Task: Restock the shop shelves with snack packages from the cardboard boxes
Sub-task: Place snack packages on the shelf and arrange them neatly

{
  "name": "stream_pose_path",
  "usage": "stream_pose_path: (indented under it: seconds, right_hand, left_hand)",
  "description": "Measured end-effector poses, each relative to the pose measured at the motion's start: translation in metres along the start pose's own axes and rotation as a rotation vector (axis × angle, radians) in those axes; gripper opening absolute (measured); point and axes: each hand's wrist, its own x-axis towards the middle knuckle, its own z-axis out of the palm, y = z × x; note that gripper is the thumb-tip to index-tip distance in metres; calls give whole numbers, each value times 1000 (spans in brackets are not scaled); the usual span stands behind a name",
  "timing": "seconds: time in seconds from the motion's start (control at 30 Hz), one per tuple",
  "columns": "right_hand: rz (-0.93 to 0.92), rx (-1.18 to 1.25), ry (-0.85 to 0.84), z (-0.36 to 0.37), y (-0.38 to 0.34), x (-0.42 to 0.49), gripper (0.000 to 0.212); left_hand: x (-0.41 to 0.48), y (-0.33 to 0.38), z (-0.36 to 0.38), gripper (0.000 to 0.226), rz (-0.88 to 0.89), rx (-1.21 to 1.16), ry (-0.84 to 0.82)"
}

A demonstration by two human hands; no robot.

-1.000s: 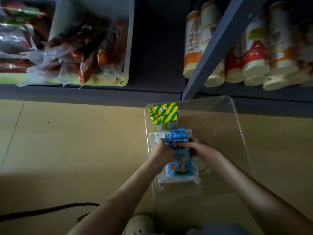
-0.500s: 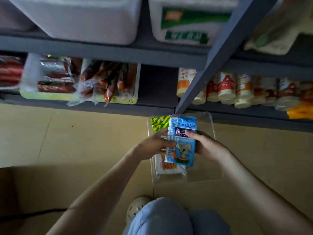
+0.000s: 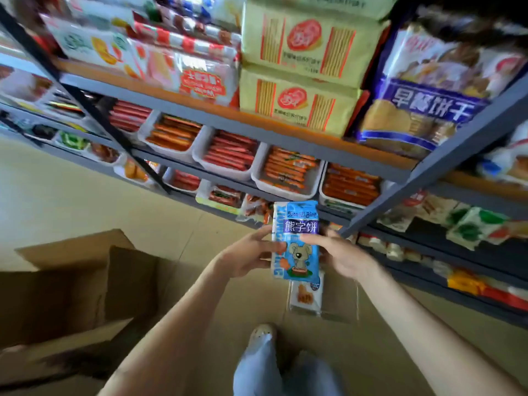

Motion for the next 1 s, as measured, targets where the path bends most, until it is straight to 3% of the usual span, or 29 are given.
stream_pose_path:
  seconds: [0.23, 0.4, 0.5, 0.57, 0.7, 0.83, 1.0]
  right_hand:
    - [-127, -89, -239, 114, -125, -60, 31]
    - [-317, -158, -291, 205, -185, -79, 42]
    - [-429, -211, -281, 255, -218, -84, 22]
    - [-489, -248, -276, 280, -238, -83, 22]
    - [-660, -343, -150, 312, -274, -79, 48]
    - [-987, -517, 25, 340, -314, -65, 45]
    - [-1355, -640, 227, 380, -374, -12, 65]
  left_hand:
    - [-162, 96, -57, 38, 192, -11, 125]
    - [-247, 137, -108, 28, 361, -51, 211]
    - [-285, 157, -139, 38, 458, -78, 274]
    - [-303, 172, -159, 38, 523, -72, 307]
    - [-319, 204, -196, 34, 666, -66, 405]
    - [-323, 245, -233, 35, 814, -55, 461]
    - [-311, 322, -278, 42, 991, 107, 508]
